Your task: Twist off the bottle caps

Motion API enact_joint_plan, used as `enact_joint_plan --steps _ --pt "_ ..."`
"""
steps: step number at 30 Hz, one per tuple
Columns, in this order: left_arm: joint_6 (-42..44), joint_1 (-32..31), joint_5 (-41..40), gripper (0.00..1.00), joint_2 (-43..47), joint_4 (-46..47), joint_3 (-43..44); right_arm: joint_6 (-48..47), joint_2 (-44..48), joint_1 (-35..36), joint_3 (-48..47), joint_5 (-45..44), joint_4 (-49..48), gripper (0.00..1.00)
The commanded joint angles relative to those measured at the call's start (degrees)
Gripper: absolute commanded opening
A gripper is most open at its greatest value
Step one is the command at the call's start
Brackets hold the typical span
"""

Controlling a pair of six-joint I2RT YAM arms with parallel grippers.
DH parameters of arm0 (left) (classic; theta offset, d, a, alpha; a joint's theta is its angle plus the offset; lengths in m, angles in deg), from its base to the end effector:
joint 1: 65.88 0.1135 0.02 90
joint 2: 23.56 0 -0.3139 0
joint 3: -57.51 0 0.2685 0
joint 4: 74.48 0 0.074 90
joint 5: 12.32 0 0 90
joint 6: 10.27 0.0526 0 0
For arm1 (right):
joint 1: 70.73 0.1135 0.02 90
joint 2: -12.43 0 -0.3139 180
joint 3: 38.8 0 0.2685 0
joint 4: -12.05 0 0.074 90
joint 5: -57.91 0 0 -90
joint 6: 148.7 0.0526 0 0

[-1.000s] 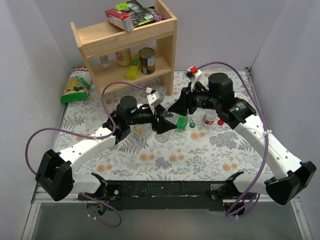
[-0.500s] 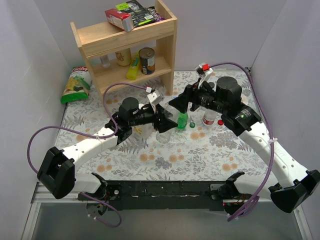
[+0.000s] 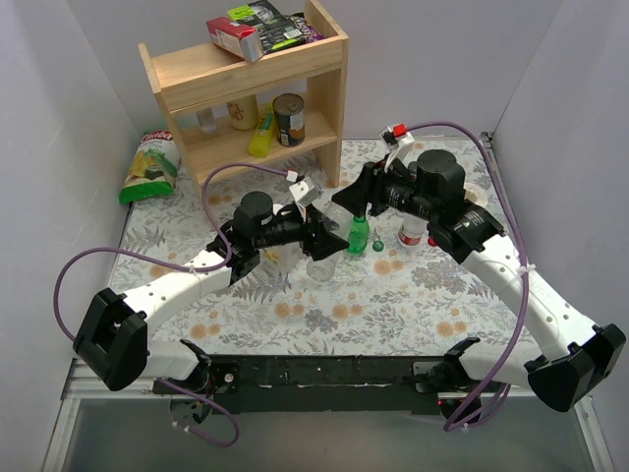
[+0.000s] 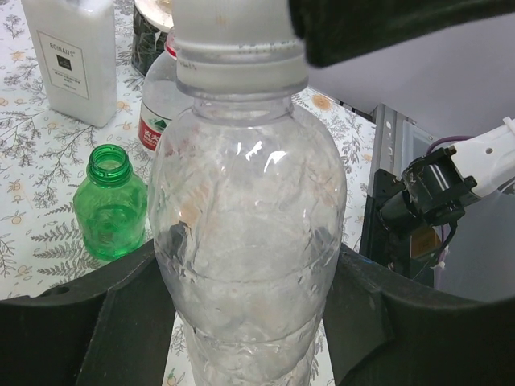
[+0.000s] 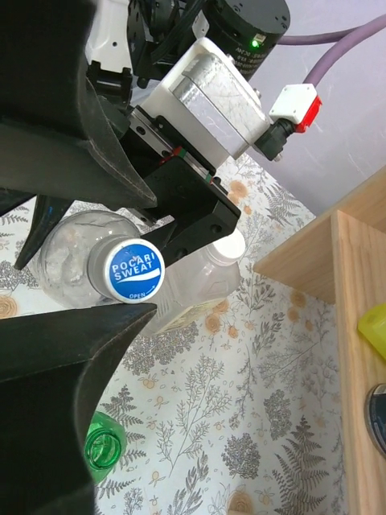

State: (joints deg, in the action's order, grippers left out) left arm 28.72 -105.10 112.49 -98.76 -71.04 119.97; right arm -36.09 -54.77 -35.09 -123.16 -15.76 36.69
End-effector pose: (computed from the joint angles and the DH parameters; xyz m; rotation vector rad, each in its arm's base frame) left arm 0.2269 -0.2239 0.3388 0.3172 1.9985 -1.6095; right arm 0.2176 0.1742 0.4659 -0.4258 1.7483 0.9861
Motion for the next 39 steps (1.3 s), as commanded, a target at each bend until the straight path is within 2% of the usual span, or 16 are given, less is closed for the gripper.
enact_joint_plan --steps 1,4,8,9,13,15,20,24,27,31,32,34,35,36,38,39 --pt "0.5 -0.3 -1.3 0.34 2.1 -0.4 0.5 0.9 -0.7 0.1 -0.2 1.8 -3.6 0.54" --pt "0.6 -0.4 -1.6 0.34 2.2 -0.5 0.6 0.9 -0.6 0.1 0.2 2.0 -4.0 0.46" --pt "0.6 -0.5 -1.3 0.34 2.4 -0.5 0.6 0.8 -0.7 0.1 0.8 3.2 -4.8 0.26" --pt "0.6 -0.5 -1.2 0.34 2.6 -0.3 0.6 0.7 -0.7 0.0 1.1 3.9 -4.9 0.18" --pt "1.2 -0.4 1.5 0.34 3.7 0.4 0.5 -1.5 -0.9 -0.7 2.0 8.2 -5.9 0.01" --pt "1.3 -0.4 3.8 0.34 4.4 1.2 0.1 -1.5 -0.7 -2.8 3.2 14.7 -7.9 0.01" --pt "1.6 -0.4 16.7 0.34 5.9 4.7 -0.1 -4.7 0.0 -8.8 6.0 34.4 -14.6 0.01" --pt "1.1 -0.4 24.3 0.34 5.7 6.1 0.4 -9.0 0.9 -8.9 6.6 46.3 -15.3 0.01" --pt "-0.6 -0.4 27.4 0.34 5.1 8.0 0.2 -10.2 1.1 -9.0 6.9 50.7 -15.8 0.01" --pt "-0.5 -0.4 25.9 0.34 4.8 8.1 0.0 -9.3 1.5 -9.0 8.1 50.8 -17.9 0.01" --pt "-0.2 -0.4 25.2 0.34 4.6 7.4 0.5 -8.6 1.7 -9.0 8.3 49.9 -18.1 0.03" --pt "0.8 -0.4 22.1 0.34 4.4 5.4 0.7 -7.4 2.5 -9.2 8.2 46.2 -17.8 0.16" --pt "1.0 -0.4 20.8 0.34 4.2 4.9 0.9 -7.1 2.9 -9.3 8.2 44.8 -17.7 0.31" --pt "1.4 -0.4 19.8 0.34 4.0 4.4 1.2 -6.4 4.0 -9.4 8.4 41.2 -17.7 0.38" --pt "2.2 -0.4 16.2 0.34 3.7 2.6 1.3 -5.1 5.1 -9.6 8.2 37.5 -16.2 0.74" --pt "2.5 -0.4 15.0 0.34 3.7 1.6 1.4 -4.4 6.3 -9.6 7.9 32.7 -15.5 0.78"
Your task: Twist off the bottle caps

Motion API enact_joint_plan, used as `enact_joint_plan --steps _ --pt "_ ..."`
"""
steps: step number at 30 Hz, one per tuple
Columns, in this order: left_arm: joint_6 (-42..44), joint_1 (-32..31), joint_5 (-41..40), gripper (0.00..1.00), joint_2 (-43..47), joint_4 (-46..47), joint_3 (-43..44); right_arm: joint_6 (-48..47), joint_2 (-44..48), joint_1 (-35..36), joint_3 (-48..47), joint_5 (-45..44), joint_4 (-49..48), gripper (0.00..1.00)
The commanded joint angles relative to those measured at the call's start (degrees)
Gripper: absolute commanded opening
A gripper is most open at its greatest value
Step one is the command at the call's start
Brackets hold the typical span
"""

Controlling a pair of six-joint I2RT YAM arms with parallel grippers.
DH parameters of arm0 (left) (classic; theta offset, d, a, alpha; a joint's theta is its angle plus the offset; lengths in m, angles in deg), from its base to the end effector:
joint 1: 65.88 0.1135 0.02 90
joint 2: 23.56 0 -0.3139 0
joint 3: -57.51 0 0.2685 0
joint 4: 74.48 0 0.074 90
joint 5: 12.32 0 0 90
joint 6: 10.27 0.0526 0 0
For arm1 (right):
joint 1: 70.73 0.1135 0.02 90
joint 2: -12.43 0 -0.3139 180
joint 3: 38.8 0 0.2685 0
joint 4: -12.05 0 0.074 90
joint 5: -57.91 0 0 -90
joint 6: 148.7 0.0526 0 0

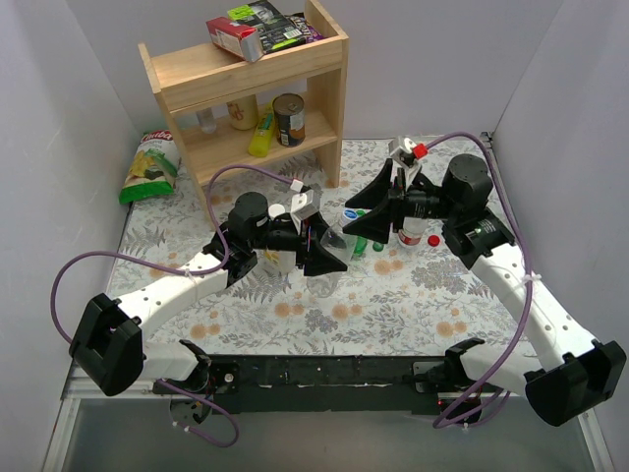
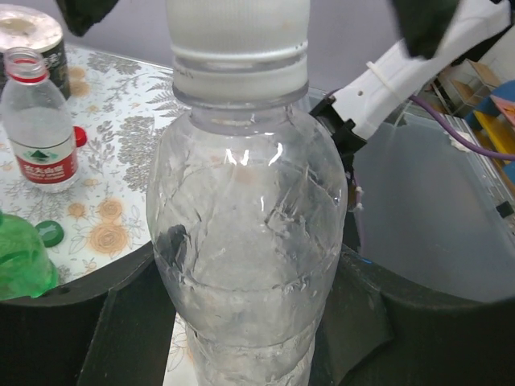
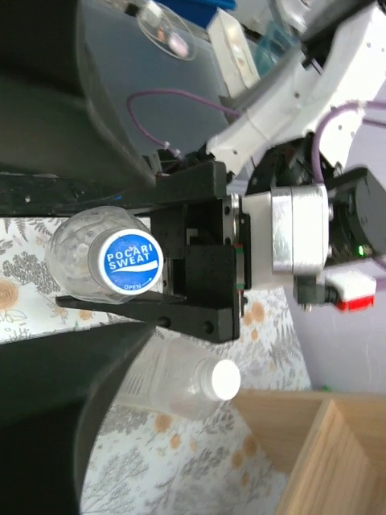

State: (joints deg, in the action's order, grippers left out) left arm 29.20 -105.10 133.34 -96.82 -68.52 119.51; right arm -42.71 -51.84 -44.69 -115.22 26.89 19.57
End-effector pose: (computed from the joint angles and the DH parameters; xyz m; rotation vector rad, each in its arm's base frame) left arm 0.2020 -0.2209 0.3521 0.7029 1.9267 -1.8800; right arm 0.2021 0.1489 0.4609 -1.0066 1.3583 1.3213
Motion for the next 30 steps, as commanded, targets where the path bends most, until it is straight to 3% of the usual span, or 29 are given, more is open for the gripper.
enact_joint_plan --steps 1,2,7,11,15,30 --pt "2.4 -0.5 -8.5 0.34 1.9 -1.2 1.9 3.1 3.9 0.0 -0.1 -12.6 3.1 0.82" --pt "2.3 -0.5 -9.5 0.34 2.0 -1.6 1.9 4.7 5.1 0.0 0.0 -19.2 3.5 0.84" --pt "1.7 -0.8 -19.0 0.34 1.9 -3.4 2.0 11.1 7.6 3.0 1.4 -34.7 5.2 0.84" --pt "1.2 -0.9 -23.4 0.34 1.9 -4.9 2.2 11.6 5.6 5.8 -1.2 -42.5 10.7 0.75" --pt "1.2 -0.9 -25.7 0.34 2.2 -5.6 2.3 11.7 5.2 7.6 -1.8 -45.3 12.9 0.70" --pt "1.7 -1.9 -25.5 0.34 1.6 -6.0 2.5 12.0 1.6 10.0 -1.5 -41.8 6.6 0.56"
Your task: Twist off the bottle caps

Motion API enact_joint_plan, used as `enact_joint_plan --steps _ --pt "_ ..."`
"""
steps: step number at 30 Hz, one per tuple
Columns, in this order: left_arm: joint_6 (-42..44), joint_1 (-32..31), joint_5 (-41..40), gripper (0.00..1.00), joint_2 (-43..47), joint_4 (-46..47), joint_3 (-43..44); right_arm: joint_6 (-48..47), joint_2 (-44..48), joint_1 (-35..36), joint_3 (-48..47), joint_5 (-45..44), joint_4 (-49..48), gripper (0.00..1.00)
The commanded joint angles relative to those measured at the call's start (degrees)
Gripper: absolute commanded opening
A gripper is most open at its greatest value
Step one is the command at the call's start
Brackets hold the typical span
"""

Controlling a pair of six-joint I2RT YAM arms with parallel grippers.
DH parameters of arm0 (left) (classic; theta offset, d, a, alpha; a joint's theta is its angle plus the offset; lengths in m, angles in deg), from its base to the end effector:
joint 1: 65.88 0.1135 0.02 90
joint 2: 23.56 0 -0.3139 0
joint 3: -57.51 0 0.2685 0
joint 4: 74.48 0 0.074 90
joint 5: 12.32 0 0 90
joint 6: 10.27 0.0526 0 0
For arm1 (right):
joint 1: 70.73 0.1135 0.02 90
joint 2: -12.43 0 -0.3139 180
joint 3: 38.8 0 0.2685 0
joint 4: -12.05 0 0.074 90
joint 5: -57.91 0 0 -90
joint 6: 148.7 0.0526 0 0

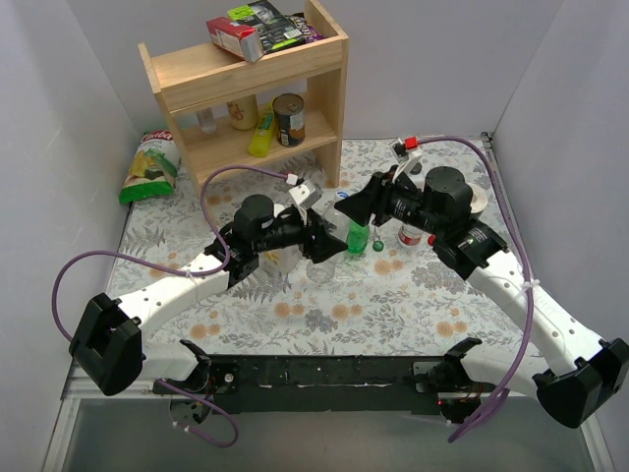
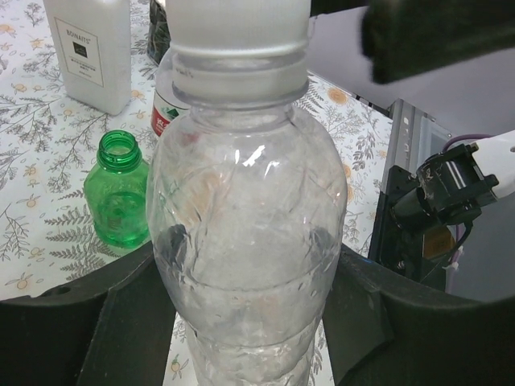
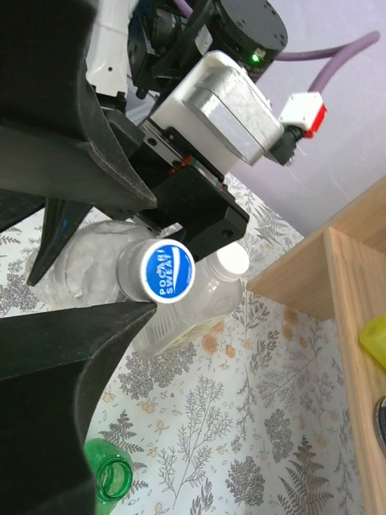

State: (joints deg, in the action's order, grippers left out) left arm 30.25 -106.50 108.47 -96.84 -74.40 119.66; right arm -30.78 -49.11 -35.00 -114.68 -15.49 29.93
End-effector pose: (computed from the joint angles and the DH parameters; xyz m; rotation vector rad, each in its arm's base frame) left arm 0.2179 -0.2223 0.3395 0.2958 2.0162 -1.5450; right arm 0.1980 0.1609 0.4483 -0.3542 1.7081 1.0709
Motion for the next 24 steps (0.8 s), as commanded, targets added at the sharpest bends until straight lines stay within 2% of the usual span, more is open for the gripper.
enact_joint_plan --steps 1,9,12,13,15,19,20,24 --pt "0.6 -0.6 -0.7 0.34 1.7 -0.1 2.3 0.1 -1.2 0.2 -2.1 0.5 -3.9 0.54" --pt "1.1 -1.3 -0.8 0.34 1.6 -0.3 2.4 -0.2 -2.4 0.4 -2.0 0.5 -4.4 0.49" --pt "1.3 -1.5 -0.7 0.34 1.6 -0.4 2.4 -0.3 -2.4 0.3 -1.6 0.6 -6.2 0.41" --pt "1.3 -1.6 -0.6 0.34 1.7 -0.5 2.4 -0.3 -2.4 0.3 -1.6 0.8 -6.5 0.34" --pt "1.3 -1.6 -0.2 0.34 1.8 -0.3 2.4 -0.7 -2.6 0.2 -1.3 1.2 -6.6 0.26" --pt "1.2 -1.6 1.2 0.34 2.3 0.3 2.2 -2.0 -2.3 0.2 -0.8 2.1 -7.0 0.05" --pt "1.2 -1.6 1.6 0.34 2.4 0.5 2.1 -2.3 -1.9 0.0 -0.6 3.0 -7.3 0.01" --pt "1.2 -1.5 5.2 0.34 3.1 1.9 1.7 -3.7 -1.2 -1.6 0.5 7.9 -9.1 0.01"
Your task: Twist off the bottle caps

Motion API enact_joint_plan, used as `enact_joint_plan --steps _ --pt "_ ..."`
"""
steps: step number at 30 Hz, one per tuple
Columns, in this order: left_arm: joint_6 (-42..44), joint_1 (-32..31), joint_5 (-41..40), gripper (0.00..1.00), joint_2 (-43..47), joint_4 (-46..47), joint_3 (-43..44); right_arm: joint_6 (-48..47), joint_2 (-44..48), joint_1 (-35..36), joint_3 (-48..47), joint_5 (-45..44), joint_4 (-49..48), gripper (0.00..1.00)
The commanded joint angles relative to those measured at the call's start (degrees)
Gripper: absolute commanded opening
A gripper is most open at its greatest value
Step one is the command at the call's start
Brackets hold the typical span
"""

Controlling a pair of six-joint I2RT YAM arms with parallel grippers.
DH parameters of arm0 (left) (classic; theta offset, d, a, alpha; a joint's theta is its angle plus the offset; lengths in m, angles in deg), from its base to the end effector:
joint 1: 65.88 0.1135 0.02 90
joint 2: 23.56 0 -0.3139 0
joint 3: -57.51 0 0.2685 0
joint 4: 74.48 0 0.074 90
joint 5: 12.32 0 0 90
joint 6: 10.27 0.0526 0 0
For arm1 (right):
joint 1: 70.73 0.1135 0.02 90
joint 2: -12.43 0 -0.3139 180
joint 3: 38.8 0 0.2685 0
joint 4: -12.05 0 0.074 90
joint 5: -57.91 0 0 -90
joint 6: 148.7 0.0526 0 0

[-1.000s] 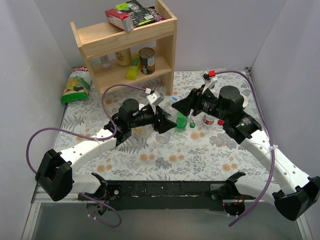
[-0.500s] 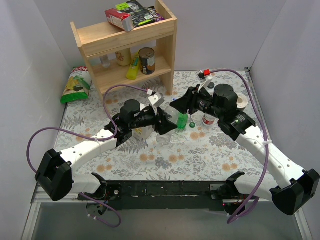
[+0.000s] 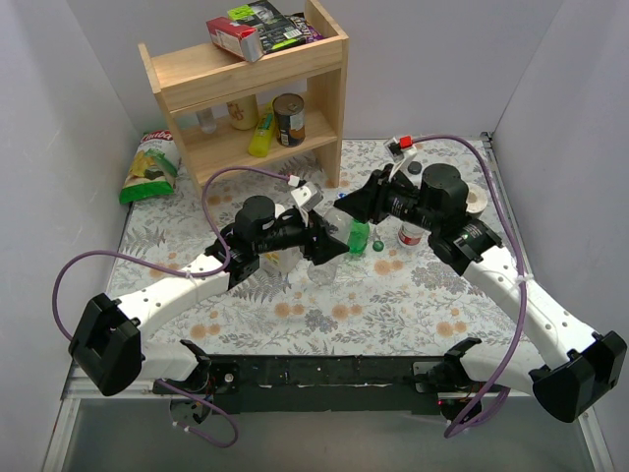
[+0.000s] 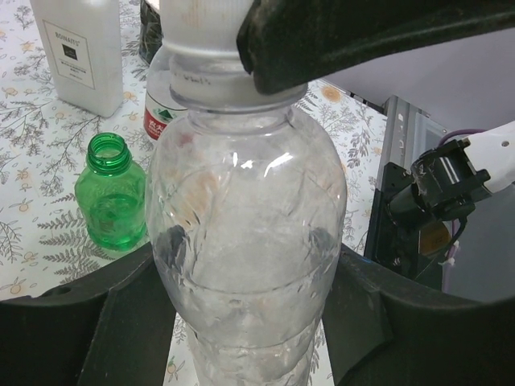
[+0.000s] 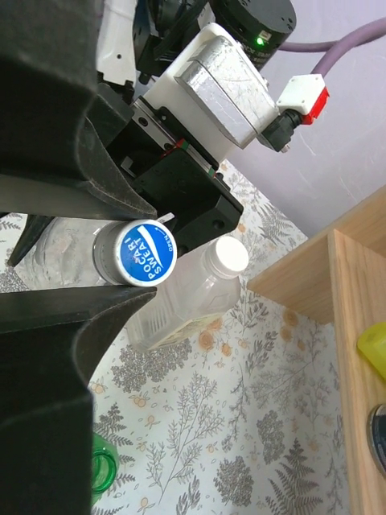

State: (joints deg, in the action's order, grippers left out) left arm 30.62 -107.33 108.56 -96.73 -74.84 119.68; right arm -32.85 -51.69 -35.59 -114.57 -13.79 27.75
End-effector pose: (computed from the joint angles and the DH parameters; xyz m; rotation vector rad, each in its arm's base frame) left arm 0.2141 -0.2251 0.3393 0.3172 2.0217 -1.5495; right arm 0.2109 0.1687 0.4414 -0.3991 1.7045 1.0588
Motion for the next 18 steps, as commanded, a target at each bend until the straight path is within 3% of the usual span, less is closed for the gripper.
enact_joint_plan --steps 1,11,18 --pt "0.8 -0.6 6.7 0.34 3.3 2.7 1.5 -1.9 1.5 -1.5 0.4 9.9 -7.4 0.01" --pt "-4.3 -0.6 29.0 0.35 3.4 14.6 -0.7 -3.0 1.9 -7.4 3.6 40.5 -18.9 0.01" --pt "-6.3 -0.6 31.8 0.35 2.9 17.2 -1.1 -0.1 1.4 -7.4 4.7 50.5 -25.4 0.01"
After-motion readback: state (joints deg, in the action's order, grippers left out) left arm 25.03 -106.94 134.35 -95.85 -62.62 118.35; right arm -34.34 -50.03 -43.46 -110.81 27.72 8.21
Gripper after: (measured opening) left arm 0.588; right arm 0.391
